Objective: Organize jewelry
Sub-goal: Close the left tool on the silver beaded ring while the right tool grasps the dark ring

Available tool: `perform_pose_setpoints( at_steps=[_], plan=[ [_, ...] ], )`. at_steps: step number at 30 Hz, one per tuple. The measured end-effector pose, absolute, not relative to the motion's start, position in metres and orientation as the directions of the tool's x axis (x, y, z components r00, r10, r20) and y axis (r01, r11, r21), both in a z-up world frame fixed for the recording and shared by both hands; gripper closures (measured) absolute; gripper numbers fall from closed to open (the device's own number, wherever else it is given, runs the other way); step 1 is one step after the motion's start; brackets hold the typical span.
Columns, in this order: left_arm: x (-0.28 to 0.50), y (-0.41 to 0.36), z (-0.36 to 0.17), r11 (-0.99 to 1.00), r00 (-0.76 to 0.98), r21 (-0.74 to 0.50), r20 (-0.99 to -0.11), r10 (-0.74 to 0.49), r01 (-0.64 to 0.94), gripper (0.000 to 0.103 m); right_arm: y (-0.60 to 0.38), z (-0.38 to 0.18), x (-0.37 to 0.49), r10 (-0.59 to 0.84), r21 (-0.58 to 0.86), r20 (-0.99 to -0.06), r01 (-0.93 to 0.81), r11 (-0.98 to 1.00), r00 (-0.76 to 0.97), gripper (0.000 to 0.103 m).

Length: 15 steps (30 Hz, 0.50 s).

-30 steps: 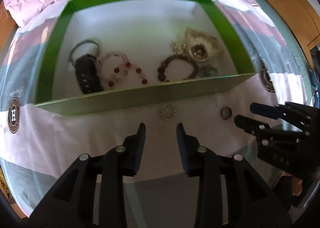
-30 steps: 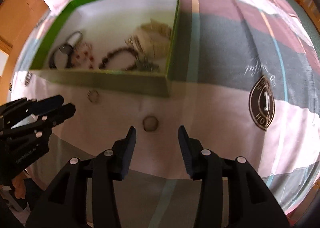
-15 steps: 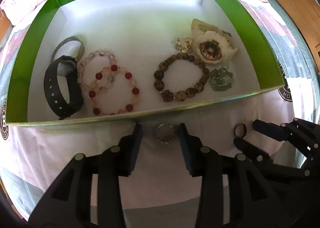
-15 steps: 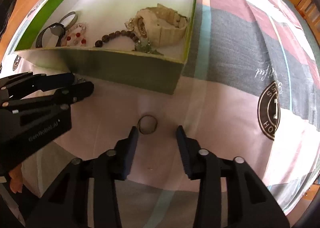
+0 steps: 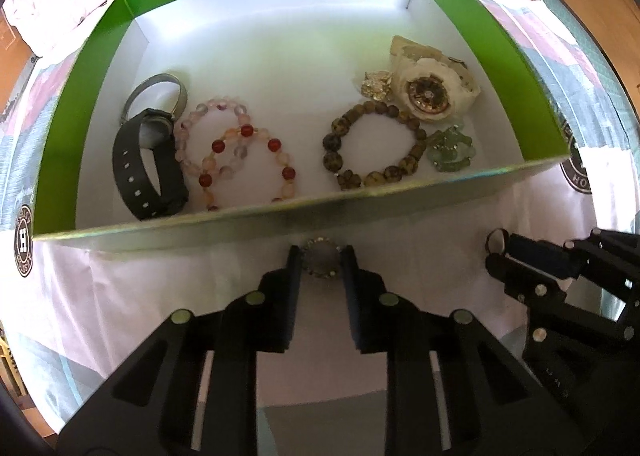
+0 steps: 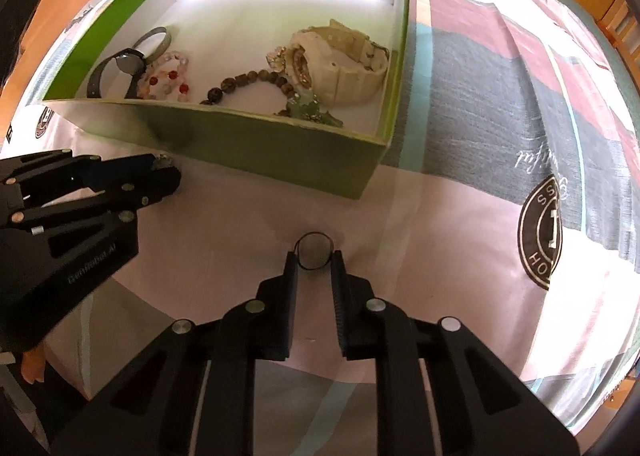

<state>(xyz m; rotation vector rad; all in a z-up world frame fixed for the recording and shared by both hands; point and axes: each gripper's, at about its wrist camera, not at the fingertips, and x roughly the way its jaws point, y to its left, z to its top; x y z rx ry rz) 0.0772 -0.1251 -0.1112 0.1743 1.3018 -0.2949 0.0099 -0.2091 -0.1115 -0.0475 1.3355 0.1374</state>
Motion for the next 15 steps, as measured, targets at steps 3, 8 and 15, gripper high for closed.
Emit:
perform_pose_setpoints(
  at_steps=[3,8,15],
  plan=[
    [0.071,-0.124,-0.098,0.949,0.265,-0.037,-0.956,-0.124,0.312,0.082,-0.21,-0.101,0.005,0.082,0.05,-0.968,-0.137,0.989,0.239,0.087],
    [0.06,-0.124,-0.076,0.947,0.325,-0.031,-0.935,-0.14,0.32,0.082,-0.203,-0.089,0.001,0.097,0.057,-0.962,-0.158,0.986,0.256,0.086],
    [0.05,-0.121,-0.059,0.945,0.359,-0.018,-0.922,-0.142,0.328,0.082,-0.196,-0.096,0.004,0.1,0.057,-0.964,-0.177,0.983,0.246,0.086]
  ],
)
